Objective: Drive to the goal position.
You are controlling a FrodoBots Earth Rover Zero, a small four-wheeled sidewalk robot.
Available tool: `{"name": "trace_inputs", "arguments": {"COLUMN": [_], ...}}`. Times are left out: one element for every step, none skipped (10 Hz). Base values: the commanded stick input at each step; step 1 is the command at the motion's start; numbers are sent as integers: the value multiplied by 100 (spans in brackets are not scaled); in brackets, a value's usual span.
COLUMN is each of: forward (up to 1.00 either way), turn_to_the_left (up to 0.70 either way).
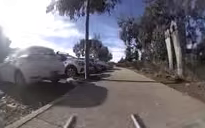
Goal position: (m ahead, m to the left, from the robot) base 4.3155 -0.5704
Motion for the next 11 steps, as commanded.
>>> {"name": "trace_inputs", "arguments": {"forward": [100, 100, 100, 100, 100, 100, 100, 100, 100, 100, 100], "turn_to_the_left": [-40, -40, -40, -40, -40, -40, 0, 0, 0, 0, 0]}}
